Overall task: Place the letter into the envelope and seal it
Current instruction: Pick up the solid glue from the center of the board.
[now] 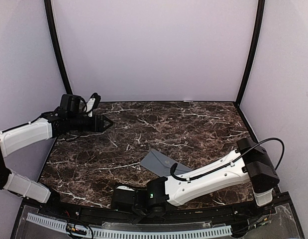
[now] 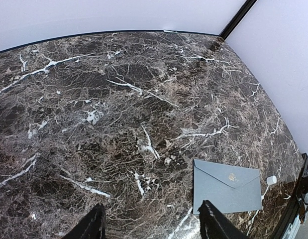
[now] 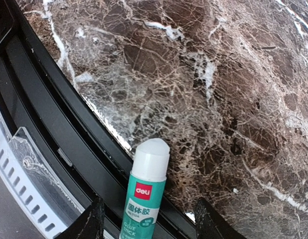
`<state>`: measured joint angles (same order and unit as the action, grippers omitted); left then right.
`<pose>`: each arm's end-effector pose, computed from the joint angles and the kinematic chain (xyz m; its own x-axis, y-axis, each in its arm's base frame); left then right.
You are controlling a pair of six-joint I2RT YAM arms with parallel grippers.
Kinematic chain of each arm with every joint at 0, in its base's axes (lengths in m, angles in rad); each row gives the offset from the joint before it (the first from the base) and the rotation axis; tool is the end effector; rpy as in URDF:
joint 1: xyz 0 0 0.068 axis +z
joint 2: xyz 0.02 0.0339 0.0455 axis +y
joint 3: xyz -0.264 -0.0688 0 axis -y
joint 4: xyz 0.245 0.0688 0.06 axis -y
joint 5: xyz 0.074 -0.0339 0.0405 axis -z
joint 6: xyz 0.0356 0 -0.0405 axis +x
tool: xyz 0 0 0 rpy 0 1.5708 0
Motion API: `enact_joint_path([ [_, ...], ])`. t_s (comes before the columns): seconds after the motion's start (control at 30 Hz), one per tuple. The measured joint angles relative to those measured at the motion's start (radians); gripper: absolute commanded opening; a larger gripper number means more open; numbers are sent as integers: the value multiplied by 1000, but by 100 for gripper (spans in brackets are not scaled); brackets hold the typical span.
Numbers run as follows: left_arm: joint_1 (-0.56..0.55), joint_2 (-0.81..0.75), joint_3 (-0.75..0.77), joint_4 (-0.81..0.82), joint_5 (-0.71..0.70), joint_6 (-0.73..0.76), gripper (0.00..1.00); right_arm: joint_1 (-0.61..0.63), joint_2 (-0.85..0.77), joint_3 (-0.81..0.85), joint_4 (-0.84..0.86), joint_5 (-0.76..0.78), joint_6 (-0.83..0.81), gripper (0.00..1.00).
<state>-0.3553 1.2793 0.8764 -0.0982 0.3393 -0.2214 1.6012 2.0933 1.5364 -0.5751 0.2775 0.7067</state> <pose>0.2653 -0.1111 0.2738 -0.5715 -0.0088 -0.8205 0.4881 0.8001 -0.3486 -0.0035 0.4375 0.1657 -0.6056 -0.6316 -0.4841 -0.7516 0.6538 0.0873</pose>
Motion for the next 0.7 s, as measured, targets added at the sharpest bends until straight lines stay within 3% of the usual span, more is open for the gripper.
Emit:
enact_joint_path([
  [0.13, 0, 0, 0, 0, 1, 0, 63, 7, 44, 55, -26, 12, 6, 47],
  [0.43, 0, 0, 0, 0, 4, 0, 63, 9, 111, 117, -95, 38, 18, 41],
  [0.7, 0, 0, 0, 0, 5, -1, 62, 9, 117, 127, -121, 54, 39, 21],
])
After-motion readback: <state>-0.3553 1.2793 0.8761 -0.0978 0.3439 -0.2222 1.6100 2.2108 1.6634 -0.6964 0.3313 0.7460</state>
